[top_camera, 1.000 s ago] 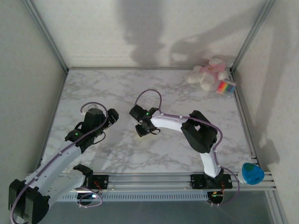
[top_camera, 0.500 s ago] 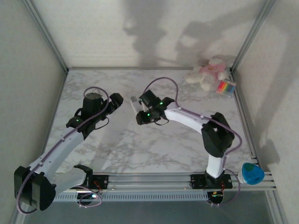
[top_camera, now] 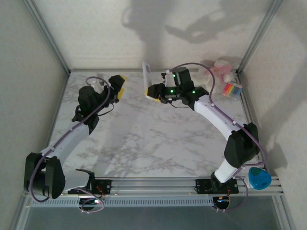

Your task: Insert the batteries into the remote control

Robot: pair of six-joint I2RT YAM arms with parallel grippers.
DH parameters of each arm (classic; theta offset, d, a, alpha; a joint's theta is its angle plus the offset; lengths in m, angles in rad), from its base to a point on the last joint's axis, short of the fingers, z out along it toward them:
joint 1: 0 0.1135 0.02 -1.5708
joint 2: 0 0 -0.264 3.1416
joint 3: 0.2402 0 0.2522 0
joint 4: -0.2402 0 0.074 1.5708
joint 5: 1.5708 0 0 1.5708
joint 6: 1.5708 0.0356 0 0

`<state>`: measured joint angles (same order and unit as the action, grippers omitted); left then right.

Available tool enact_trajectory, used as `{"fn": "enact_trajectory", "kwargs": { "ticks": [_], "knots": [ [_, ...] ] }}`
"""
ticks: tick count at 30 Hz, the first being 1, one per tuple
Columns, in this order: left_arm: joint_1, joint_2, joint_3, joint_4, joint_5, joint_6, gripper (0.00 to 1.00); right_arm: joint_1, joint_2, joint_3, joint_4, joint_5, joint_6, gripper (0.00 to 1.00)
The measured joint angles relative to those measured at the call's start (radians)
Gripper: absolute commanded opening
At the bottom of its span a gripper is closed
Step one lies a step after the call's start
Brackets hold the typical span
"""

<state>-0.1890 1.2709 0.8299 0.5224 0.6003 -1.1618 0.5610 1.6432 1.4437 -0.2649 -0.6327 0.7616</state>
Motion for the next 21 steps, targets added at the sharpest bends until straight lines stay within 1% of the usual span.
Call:
{"fn": "enact_trajectory", "kwargs": {
  "ticks": [2,8,10,14,17,21],
  "knots": [
    [-0.007,0.03,0.002,0.106,0.028,-0.05,0.96,-0.006,-0.002,0.001,0.064,-0.053,0.063,0.32],
    [-0.068,0.113,0.038,0.294,0.075,-0.133,0.91,-0.009,-0.003,0.002,0.22,-0.154,0.204,0.32],
    [-0.088,0.135,0.053,0.325,0.086,-0.15,0.89,-0.009,-0.005,0.002,0.25,-0.171,0.236,0.32],
    [-0.124,0.19,0.098,0.385,0.106,-0.179,0.88,-0.009,-0.011,0.002,0.315,-0.208,0.298,0.32],
    [-0.138,0.212,0.105,0.441,0.115,-0.208,0.86,-0.009,-0.019,0.0,0.362,-0.228,0.335,0.33],
    [-0.143,0.235,0.135,0.469,0.118,-0.227,0.85,-0.009,-0.037,-0.017,0.414,-0.245,0.375,0.33]
  ]
}}
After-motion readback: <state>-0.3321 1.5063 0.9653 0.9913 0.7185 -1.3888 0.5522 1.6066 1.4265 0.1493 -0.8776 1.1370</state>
